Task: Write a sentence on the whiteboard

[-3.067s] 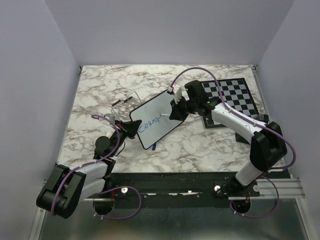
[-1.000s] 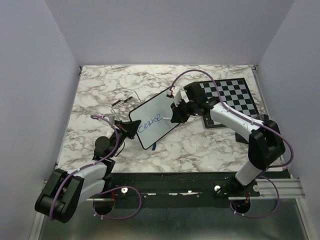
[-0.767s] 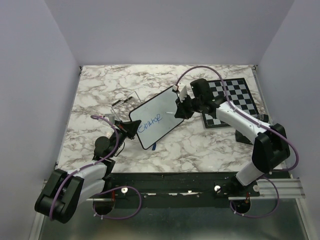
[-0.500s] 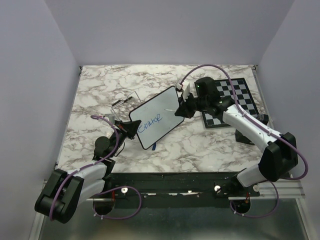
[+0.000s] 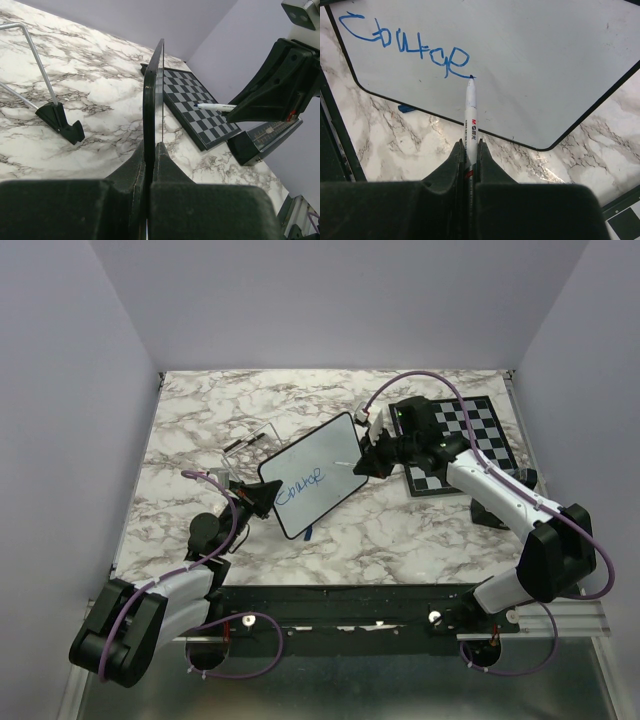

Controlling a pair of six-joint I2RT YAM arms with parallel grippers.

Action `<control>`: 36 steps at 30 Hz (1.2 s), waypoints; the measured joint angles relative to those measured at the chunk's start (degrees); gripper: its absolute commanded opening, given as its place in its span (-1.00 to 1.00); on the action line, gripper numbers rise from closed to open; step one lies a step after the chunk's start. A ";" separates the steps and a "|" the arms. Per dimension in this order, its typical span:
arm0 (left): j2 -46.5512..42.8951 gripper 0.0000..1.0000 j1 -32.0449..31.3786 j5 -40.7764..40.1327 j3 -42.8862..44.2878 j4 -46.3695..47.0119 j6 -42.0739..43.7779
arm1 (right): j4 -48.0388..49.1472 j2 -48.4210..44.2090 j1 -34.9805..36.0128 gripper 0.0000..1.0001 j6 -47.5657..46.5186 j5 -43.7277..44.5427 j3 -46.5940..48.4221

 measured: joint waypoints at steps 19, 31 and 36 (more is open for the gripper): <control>0.02 -1.00 0.00 -0.02 0.00 -0.07 -0.22 | 0.42 0.00 -0.68 -0.99 -0.28 -0.50 -0.57; 0.17 -1.00 0.00 -0.02 0.00 -0.07 -0.57 | 0.98 0.02 -0.76 -0.99 -0.28 -1.14 -0.59; 0.17 -1.00 0.00 -0.02 0.00 -0.11 -0.68 | 0.98 0.02 -0.76 -0.99 -0.31 -1.29 -0.59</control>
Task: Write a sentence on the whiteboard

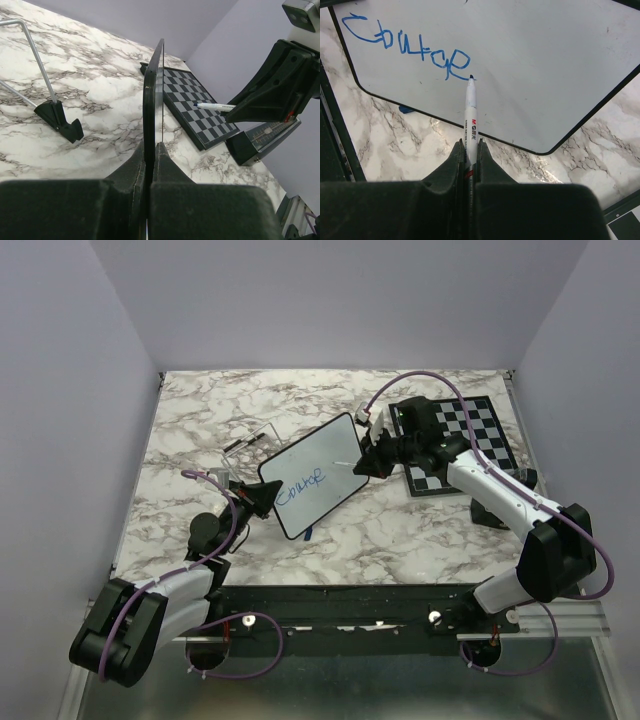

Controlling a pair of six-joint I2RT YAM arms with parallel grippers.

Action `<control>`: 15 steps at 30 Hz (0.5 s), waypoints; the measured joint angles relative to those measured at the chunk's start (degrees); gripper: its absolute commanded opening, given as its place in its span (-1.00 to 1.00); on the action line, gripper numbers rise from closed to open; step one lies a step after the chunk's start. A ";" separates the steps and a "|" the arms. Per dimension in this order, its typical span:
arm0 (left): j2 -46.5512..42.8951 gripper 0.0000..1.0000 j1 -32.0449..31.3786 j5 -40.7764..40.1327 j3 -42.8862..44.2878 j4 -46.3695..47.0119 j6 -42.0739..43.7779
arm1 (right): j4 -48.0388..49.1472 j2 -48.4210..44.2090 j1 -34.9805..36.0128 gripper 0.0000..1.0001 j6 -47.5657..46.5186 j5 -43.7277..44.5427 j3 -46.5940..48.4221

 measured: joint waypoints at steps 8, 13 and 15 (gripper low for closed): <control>0.00 -1.00 0.00 -0.02 0.00 -0.28 -0.52 | 0.00 0.00 0.00 -0.99 -0.33 -0.17 -0.02; 0.00 -1.00 0.00 -0.02 0.00 -0.37 -0.70 | 0.00 0.00 0.00 -0.99 -0.37 -0.31 -0.02; -0.02 -1.00 0.00 -0.02 0.00 -0.39 -0.74 | 0.00 0.00 0.00 -0.99 -0.37 -0.33 -0.04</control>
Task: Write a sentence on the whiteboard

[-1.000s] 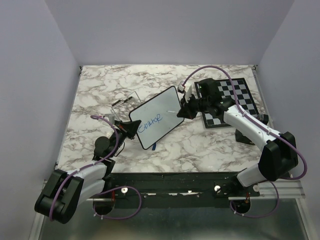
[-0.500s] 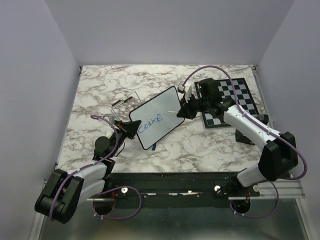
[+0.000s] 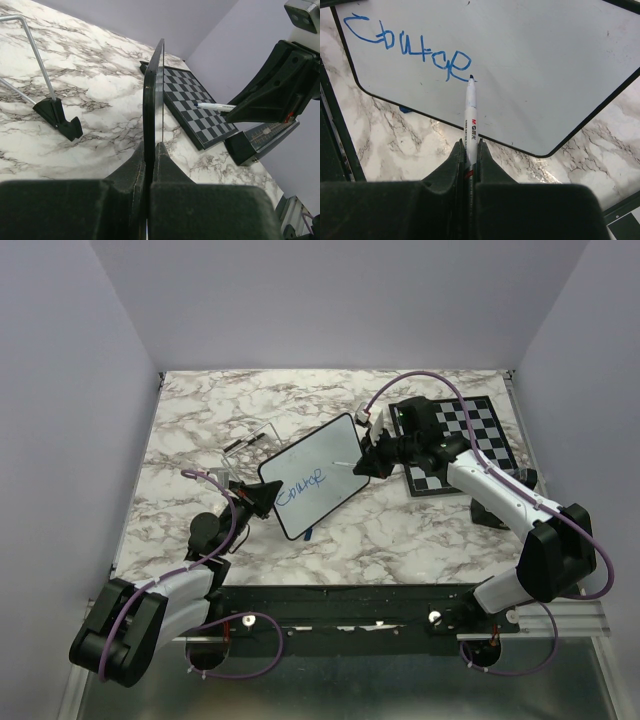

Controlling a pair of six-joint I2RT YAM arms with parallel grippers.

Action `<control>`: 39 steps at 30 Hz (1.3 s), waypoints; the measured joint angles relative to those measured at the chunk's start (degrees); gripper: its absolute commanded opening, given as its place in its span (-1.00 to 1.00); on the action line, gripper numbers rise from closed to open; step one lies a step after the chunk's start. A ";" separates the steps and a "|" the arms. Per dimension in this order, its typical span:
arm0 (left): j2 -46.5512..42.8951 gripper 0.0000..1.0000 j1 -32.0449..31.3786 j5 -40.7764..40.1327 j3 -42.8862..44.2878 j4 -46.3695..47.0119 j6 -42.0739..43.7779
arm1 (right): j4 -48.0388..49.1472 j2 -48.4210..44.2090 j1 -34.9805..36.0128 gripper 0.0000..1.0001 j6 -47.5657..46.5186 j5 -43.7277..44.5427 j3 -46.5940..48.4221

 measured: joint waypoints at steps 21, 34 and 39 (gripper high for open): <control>-0.24 -1.00 0.00 0.00 0.00 -0.48 -0.33 | 0.00 0.00 -0.57 -0.99 -0.04 -1.07 0.00; -0.42 -1.00 0.00 -0.02 0.00 -0.74 -0.35 | 0.00 0.00 -0.72 -0.99 -0.07 -1.22 0.00; -0.46 -1.00 0.00 -0.02 0.00 -0.81 -0.35 | 0.00 0.00 -0.72 -0.99 -0.07 -1.22 0.00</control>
